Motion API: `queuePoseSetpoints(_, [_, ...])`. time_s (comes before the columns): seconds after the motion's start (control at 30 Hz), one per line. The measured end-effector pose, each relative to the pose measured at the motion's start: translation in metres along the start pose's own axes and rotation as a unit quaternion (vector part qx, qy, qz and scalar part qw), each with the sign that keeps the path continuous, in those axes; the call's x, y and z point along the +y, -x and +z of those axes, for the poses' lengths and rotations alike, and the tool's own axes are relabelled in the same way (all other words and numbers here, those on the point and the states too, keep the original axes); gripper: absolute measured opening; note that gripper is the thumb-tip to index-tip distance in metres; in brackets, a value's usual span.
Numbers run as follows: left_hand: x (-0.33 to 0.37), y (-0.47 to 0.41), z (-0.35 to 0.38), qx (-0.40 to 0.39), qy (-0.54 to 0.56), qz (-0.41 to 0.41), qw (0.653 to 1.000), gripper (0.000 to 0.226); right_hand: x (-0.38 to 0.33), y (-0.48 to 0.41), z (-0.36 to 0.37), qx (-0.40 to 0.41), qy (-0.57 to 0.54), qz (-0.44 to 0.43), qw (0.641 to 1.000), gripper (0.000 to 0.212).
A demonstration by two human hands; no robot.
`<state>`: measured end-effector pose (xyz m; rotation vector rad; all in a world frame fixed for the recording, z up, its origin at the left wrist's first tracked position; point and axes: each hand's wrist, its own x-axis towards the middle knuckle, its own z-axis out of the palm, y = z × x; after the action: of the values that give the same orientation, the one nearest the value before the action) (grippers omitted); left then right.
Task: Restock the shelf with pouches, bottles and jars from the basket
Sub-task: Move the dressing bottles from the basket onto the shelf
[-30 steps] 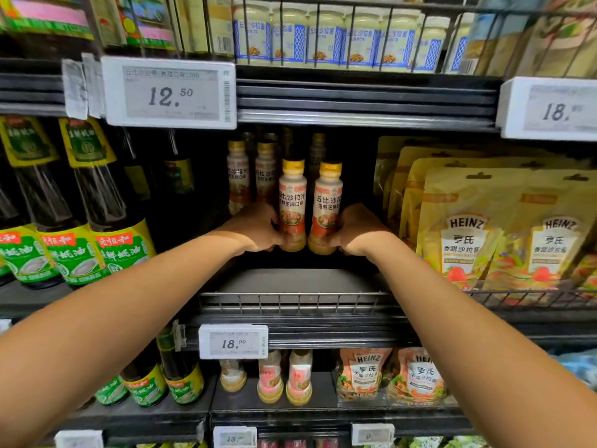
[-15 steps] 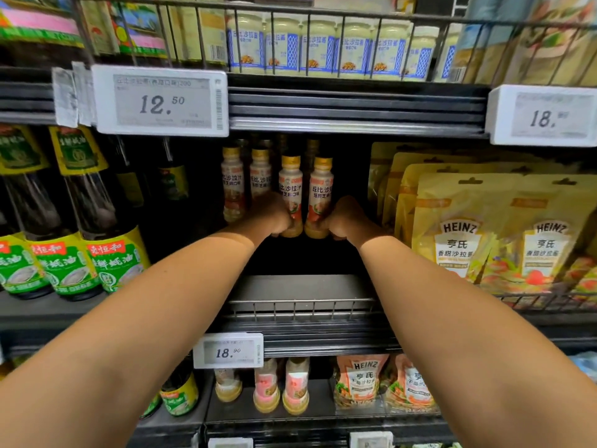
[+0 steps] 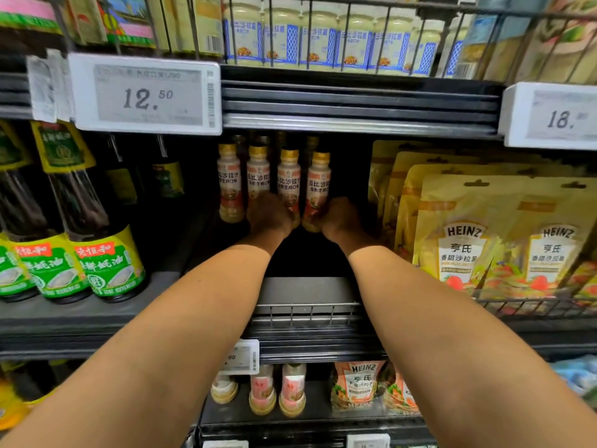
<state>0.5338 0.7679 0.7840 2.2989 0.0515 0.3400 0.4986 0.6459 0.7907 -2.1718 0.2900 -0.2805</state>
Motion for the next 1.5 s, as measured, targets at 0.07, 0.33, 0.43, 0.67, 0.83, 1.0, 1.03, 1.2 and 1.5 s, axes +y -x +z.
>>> queuePoseSetpoints(0.07, [0.0,-0.001,0.001,-0.011,-0.004,0.003,1.0,0.054,0.001,-0.001,0.002,0.002,-0.001,-0.008,1.0,0.047])
queuePoseSetpoints(0.33, [-0.005,0.0,0.001,-0.018,-0.041,0.027,0.999,0.037,0.004,0.001,0.003,-0.019,0.01,-0.013,1.0,0.04])
queuePoseSetpoints(0.43, [-0.007,0.003,-0.002,-0.032,-0.021,0.037,0.999,0.039,0.005,0.004,0.003,-0.021,0.026,-0.014,0.999,0.038])
queuePoseSetpoints(0.67, [-0.006,0.014,-0.024,-0.023,-0.04,0.073,0.996,0.037,0.001,0.019,-0.003,0.02,0.069,-0.076,0.994,0.047])
queuePoseSetpoints(0.83, [0.015,0.029,-0.041,-0.024,0.007,0.17,0.985,0.028,-0.018,0.04,-0.011,0.075,0.147,-0.164,0.972,0.025])
queuePoseSetpoints(1.0, [0.038,0.044,-0.051,-0.052,0.099,0.243,0.963,0.013,-0.022,0.065,-0.017,0.139,0.077,-0.153,0.975,0.019])
queuePoseSetpoints(1.03, [0.041,0.049,-0.053,-0.064,0.124,0.248,0.959,0.009,-0.02,0.072,-0.018,0.148,0.039,-0.14,0.978,0.014])
queuePoseSetpoints(1.2, [0.053,0.078,-0.057,-0.13,0.211,0.27,0.931,0.019,0.006,0.13,-0.038,0.184,-0.118,-0.135,0.966,0.014])
queuePoseSetpoints(1.5, [0.045,0.179,-0.038,-0.237,0.365,0.248,0.866,0.007,0.048,0.231,-0.073,0.203,-0.219,-0.152,0.942,0.01])
